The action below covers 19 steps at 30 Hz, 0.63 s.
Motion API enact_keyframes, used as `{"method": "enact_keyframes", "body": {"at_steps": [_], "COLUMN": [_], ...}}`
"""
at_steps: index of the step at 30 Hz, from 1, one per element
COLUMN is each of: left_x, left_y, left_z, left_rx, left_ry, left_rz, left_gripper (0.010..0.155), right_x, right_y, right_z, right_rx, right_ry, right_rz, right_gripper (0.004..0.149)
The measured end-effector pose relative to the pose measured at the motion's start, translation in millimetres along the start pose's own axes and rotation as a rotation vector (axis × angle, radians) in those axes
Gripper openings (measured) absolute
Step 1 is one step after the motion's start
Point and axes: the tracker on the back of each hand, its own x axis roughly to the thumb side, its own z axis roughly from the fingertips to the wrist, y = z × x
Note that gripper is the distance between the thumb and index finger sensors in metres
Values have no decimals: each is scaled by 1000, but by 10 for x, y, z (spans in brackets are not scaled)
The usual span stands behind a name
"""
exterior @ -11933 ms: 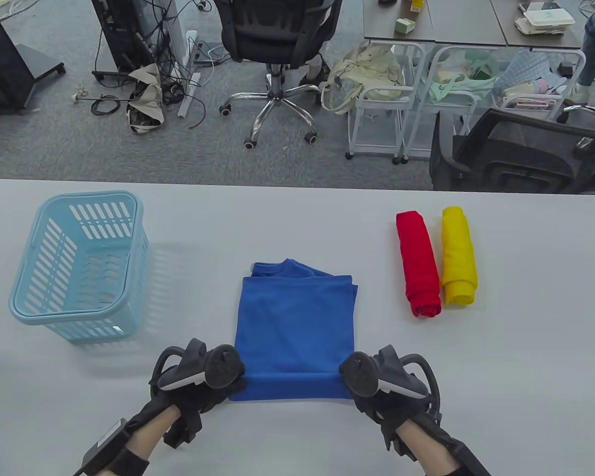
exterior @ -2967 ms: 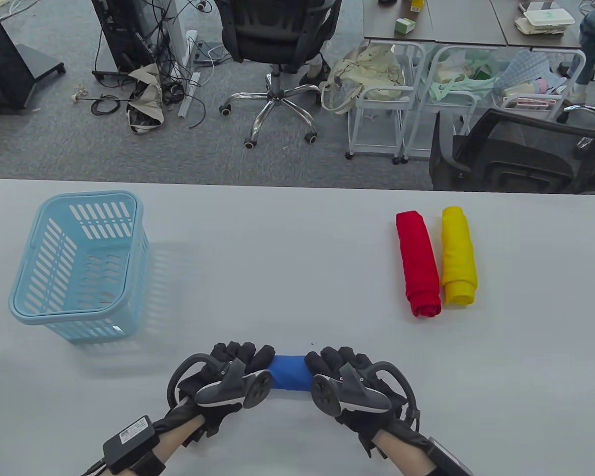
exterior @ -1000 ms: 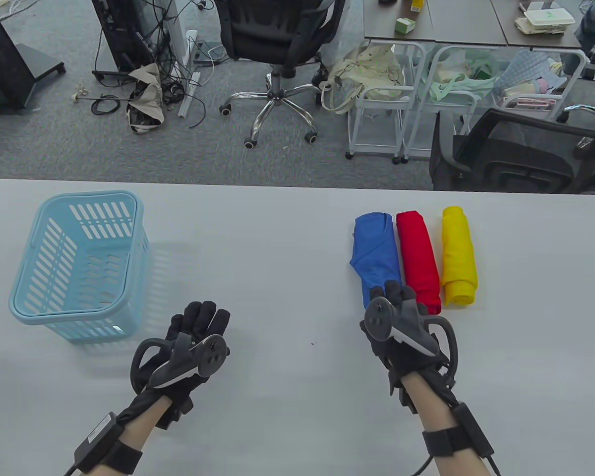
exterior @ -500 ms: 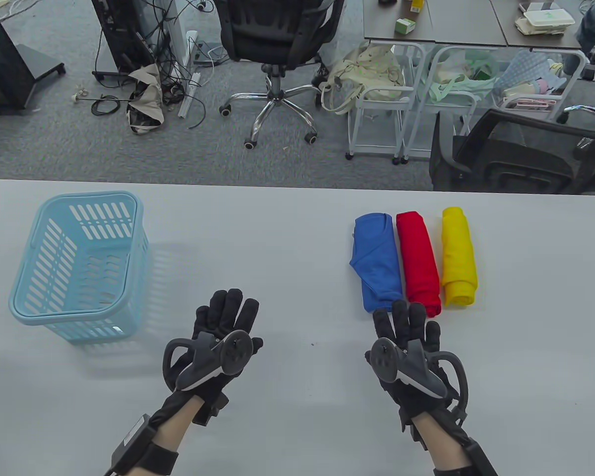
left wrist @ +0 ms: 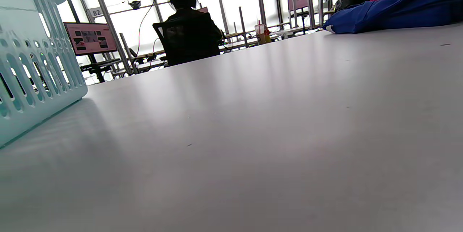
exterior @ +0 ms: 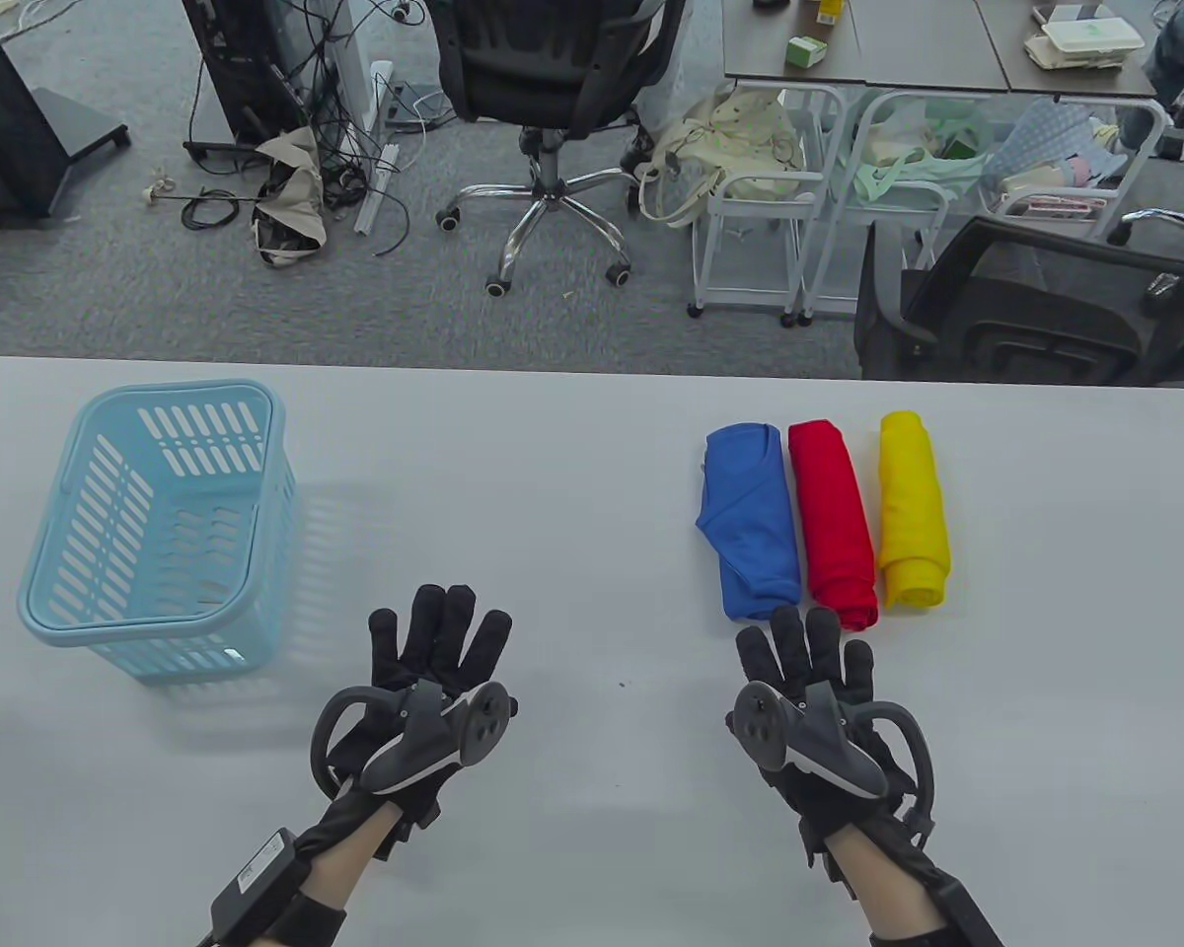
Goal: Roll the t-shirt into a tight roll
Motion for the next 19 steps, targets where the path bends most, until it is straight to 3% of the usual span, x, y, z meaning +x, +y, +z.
{"method": "enact_keyframes", "body": {"at_steps": [5,19], "left_x": [-64,-36], "left_y": [-6,74], "left_z": [-5,33], "left_rx": [-11,6], "left_ry": [16,-12], "left_rz": [27,50], "left_gripper": [76,76], "right_x": [-21,-22], "right_y": [74,84], "right_z": [-35,-45], "right_rx": [66,100], "right_ry": [-26,-29], "right_rz": [-40,-70], "right_gripper": [79,79]}}
